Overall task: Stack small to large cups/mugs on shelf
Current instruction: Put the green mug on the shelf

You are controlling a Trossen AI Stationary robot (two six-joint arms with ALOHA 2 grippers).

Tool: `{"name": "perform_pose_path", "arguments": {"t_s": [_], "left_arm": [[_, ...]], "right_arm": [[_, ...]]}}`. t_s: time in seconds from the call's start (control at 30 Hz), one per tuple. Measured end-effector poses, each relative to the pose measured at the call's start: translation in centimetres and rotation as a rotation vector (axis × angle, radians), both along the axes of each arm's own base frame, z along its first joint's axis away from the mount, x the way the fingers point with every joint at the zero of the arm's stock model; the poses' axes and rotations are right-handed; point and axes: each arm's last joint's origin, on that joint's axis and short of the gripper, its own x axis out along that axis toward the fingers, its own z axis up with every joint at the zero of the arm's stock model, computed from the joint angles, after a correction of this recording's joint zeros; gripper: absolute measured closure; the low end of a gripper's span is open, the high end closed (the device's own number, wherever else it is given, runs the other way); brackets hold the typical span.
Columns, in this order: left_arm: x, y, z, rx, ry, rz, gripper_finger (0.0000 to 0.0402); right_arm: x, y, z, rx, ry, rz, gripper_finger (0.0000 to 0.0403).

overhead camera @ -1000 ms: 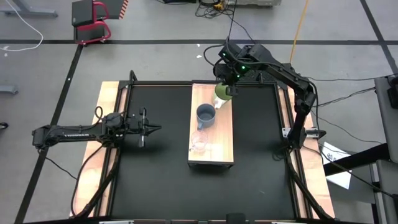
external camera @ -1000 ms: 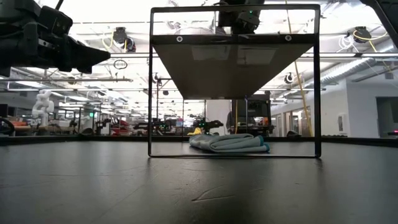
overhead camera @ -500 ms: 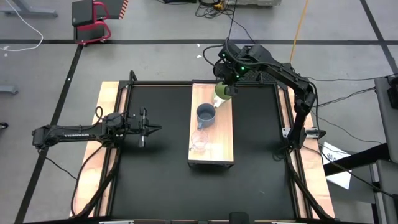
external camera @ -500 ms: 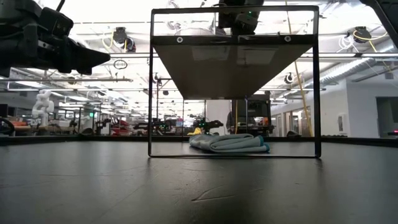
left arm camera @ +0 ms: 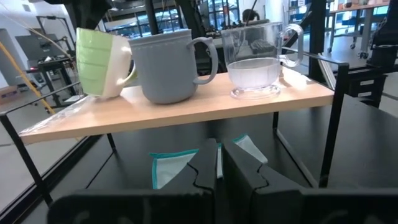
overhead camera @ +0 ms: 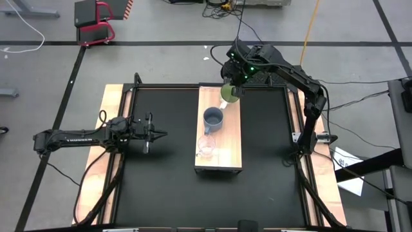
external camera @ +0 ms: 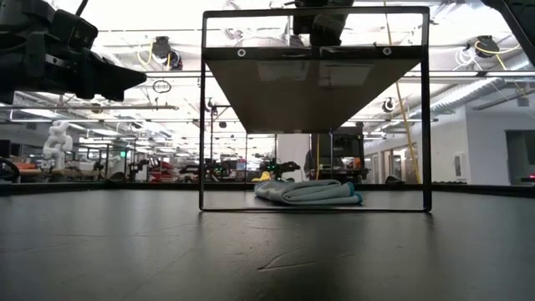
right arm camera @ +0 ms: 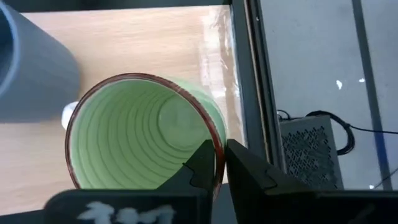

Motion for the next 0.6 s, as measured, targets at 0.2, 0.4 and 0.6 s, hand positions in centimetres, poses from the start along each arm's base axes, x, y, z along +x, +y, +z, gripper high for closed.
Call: {"name": "perform_pose_path", "arguments": {"t_s": [0.2,0.4,0.6], "left_arm": [[0.00,0.00,0.00,0.000,0.000,0.000,0.0376],[0.00,0.00,0.00,0.000,0.000,0.000,0.0376],[0.00,0.00,0.00,0.001,0.000,0.000,0.0376]], "right_arm": [[0.06,0.13,-0.03,0.056,-0.024,-0.001,0.0375],[-0.04,-0.10,-0.01,0.064,-0.031,-0.027,0.0368],[-0.38,-0.21,-0.06,0.085,-0.015,-0.044,0.0334]]}}
